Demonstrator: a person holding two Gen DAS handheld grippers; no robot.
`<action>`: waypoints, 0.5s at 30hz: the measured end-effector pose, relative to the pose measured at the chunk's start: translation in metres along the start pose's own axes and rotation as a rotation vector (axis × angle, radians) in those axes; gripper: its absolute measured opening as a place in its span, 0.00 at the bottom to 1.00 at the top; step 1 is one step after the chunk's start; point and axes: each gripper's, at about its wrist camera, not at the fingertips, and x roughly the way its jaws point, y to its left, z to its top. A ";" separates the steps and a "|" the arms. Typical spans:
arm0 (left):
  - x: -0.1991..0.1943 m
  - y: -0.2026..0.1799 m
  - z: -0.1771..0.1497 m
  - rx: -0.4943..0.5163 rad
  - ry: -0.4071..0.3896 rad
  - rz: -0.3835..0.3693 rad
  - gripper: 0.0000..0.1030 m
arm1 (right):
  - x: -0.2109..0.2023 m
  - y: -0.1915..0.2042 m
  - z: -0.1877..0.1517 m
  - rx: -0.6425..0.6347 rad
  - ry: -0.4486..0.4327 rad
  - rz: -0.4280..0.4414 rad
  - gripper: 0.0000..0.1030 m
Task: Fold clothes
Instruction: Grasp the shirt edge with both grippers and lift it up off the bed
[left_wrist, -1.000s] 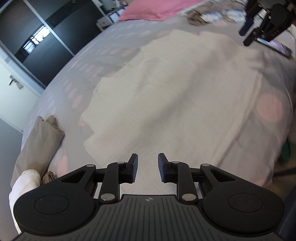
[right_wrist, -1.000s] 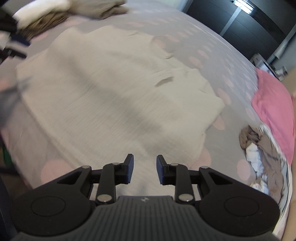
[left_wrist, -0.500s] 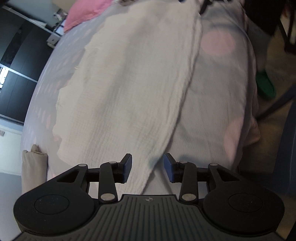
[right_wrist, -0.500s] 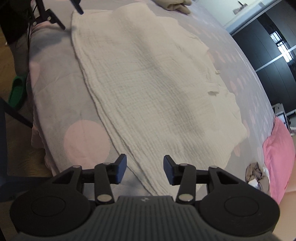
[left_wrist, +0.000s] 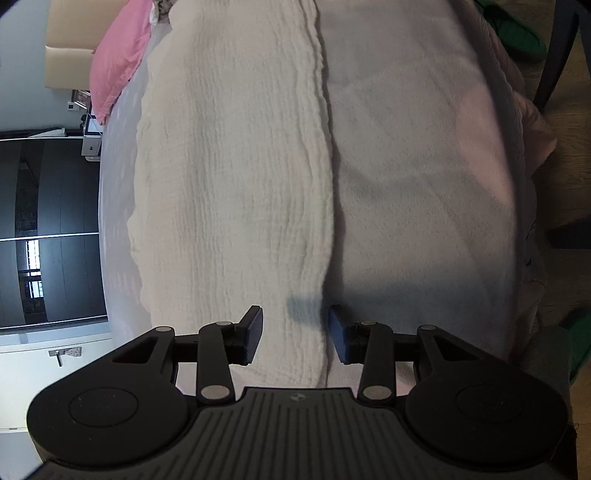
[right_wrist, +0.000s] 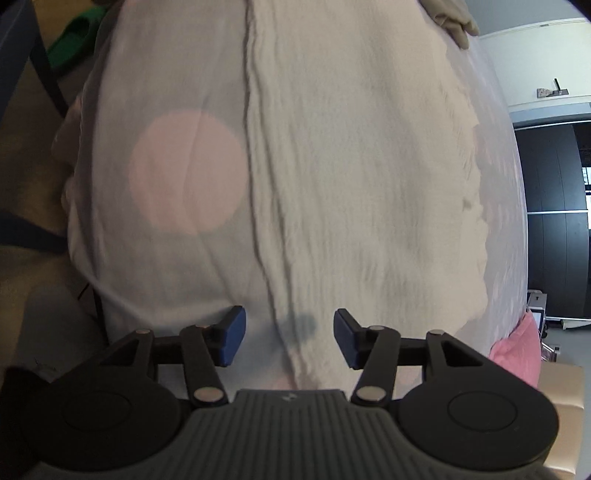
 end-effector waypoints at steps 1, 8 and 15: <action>0.002 0.000 0.001 0.014 -0.003 0.003 0.36 | 0.002 0.002 -0.002 -0.015 -0.001 -0.016 0.55; 0.014 -0.007 0.008 0.059 -0.019 0.061 0.24 | 0.015 0.016 -0.016 -0.114 -0.009 -0.110 0.59; 0.011 0.016 0.007 -0.065 0.017 0.027 0.02 | 0.015 0.000 -0.015 -0.029 0.029 -0.070 0.08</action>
